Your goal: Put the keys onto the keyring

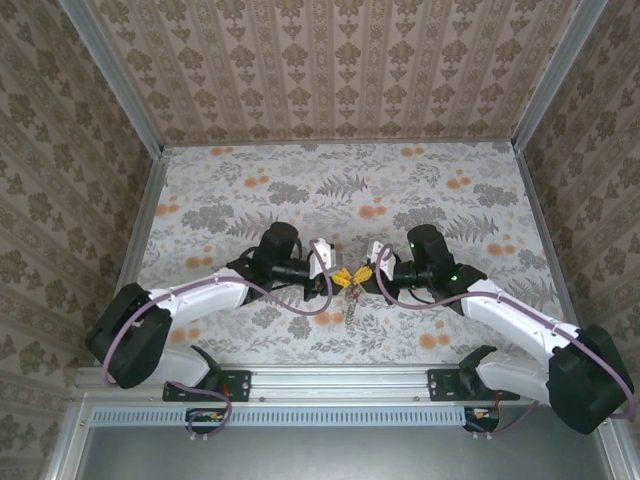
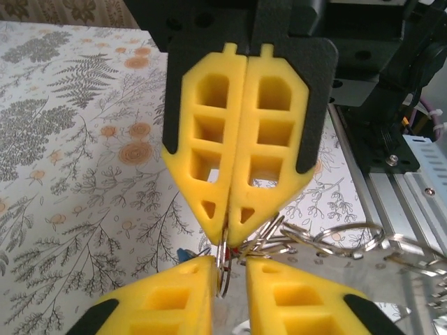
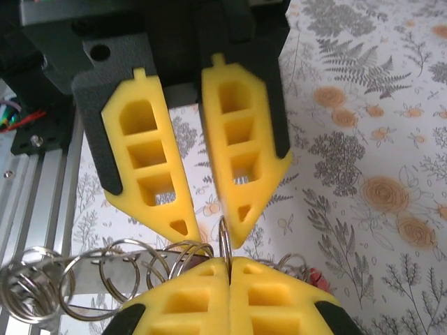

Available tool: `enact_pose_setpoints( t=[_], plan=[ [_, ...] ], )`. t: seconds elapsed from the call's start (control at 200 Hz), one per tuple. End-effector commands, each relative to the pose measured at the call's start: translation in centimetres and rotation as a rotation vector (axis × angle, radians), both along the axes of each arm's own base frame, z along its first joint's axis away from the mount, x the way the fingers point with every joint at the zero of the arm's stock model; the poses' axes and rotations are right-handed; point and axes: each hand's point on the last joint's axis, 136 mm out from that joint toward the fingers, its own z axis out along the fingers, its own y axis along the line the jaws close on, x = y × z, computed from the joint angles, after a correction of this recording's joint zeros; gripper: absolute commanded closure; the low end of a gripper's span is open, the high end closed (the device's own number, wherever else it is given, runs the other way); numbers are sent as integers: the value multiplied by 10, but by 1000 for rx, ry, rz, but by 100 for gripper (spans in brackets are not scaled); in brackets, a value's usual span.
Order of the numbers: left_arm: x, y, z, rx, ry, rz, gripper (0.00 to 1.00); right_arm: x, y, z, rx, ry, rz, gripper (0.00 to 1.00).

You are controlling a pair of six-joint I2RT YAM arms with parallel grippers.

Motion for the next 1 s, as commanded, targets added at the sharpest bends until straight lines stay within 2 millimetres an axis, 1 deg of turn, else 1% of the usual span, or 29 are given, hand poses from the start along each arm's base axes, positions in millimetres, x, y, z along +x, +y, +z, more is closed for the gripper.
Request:
enact_pose_setpoints(
  t=[0.0, 0.17, 0.305, 0.545, 0.69, 0.775, 0.85, 0.995],
  plan=[
    [0, 0, 12, 13, -62, -10, 80, 0, 0, 6, -74, -65, 12, 100],
    [-3, -1, 13, 35, -75, -25, 78, -4, 1, 6, -125, -122, 26, 100],
    [-7, -4, 10, 59, -79, -43, 78, -7, 4, 5, -135, -123, 40, 100],
    [-7, -8, 8, 81, -84, -61, 80, -12, 9, 8, -128, -129, 61, 100],
    [-7, -10, 6, 94, -84, -73, 84, -14, 11, 9, -113, -126, 71, 100],
    [-8, -11, 6, 98, -82, -81, 100, -14, 11, 10, -106, -129, 70, 100],
    [-8, -10, 6, 100, -83, -79, 100, -14, 10, 7, -112, -128, 64, 100],
    [-8, -9, 10, 64, -86, -62, 100, -13, 4, -2, -106, -133, 28, 92]
  ],
)
